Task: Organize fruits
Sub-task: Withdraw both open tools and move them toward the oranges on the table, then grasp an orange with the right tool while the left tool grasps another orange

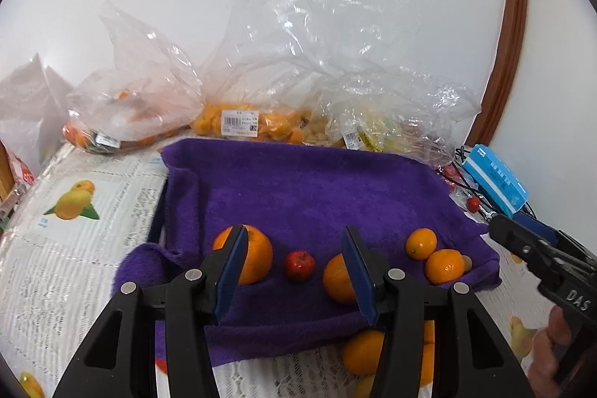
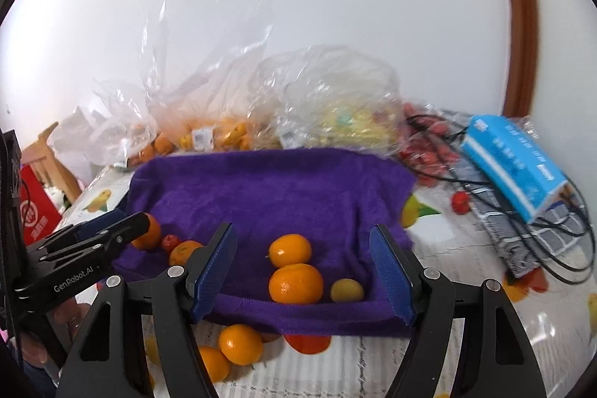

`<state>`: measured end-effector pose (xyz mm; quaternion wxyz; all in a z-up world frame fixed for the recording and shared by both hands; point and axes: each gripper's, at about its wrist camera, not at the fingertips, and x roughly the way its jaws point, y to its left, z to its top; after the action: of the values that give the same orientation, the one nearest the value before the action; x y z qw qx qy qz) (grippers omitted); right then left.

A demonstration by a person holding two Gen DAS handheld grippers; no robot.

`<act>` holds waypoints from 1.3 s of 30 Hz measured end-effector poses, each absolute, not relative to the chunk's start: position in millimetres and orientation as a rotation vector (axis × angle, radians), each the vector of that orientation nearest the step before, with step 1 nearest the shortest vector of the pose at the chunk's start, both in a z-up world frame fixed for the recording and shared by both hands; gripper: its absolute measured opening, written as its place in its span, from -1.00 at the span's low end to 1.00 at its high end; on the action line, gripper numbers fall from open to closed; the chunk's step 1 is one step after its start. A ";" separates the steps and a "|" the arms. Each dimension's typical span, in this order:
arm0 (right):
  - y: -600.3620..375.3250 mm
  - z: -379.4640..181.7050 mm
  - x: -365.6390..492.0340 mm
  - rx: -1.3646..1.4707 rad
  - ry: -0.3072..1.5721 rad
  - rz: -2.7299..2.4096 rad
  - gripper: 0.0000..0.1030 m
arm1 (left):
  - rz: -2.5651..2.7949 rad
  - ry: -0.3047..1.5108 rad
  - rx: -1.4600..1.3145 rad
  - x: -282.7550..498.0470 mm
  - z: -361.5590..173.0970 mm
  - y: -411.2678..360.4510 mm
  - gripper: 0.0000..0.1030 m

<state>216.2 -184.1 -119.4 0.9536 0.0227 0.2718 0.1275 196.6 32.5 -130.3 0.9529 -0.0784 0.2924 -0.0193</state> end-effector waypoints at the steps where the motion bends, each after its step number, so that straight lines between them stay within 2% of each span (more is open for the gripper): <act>1: -185.6 -117.7 210.3 0.057 0.549 0.260 0.43 | -0.040 0.592 -0.157 193.7 -129.8 33.4 -0.04; 6: -189.6 -117.2 192.9 0.094 0.600 0.286 0.36 | -0.059 0.608 -0.182 174.2 -132.3 47.4 -0.04; 11: -180.8 -127.0 174.9 0.086 0.647 0.294 0.11 | -0.046 0.625 -0.215 153.6 -136.5 64.9 -0.04; 17: -163.1 -151.2 167.5 0.067 0.715 0.299 -0.09 | -0.025 0.662 -0.255 131.3 -145.6 82.6 -0.04; 34: -153.0 -187.4 208.1 0.045 0.859 0.236 -0.17 | -0.049 0.668 -0.269 125.8 -147.2 86.9 -0.04; 37: -154.5 -188.7 208.9 0.042 0.858 0.226 -0.38 | -0.055 0.677 -0.271 127.4 -148.7 86.5 -0.04; 39: -154.6 -188.8 205.0 0.029 0.846 0.229 -0.38 | -0.056 0.685 -0.271 128.6 -150.0 86.2 -0.04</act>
<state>205.0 -154.6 -188.8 0.9054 0.0139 0.4095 0.1111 128.6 86.2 -150.0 0.9326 -0.1323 0.3346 -0.0271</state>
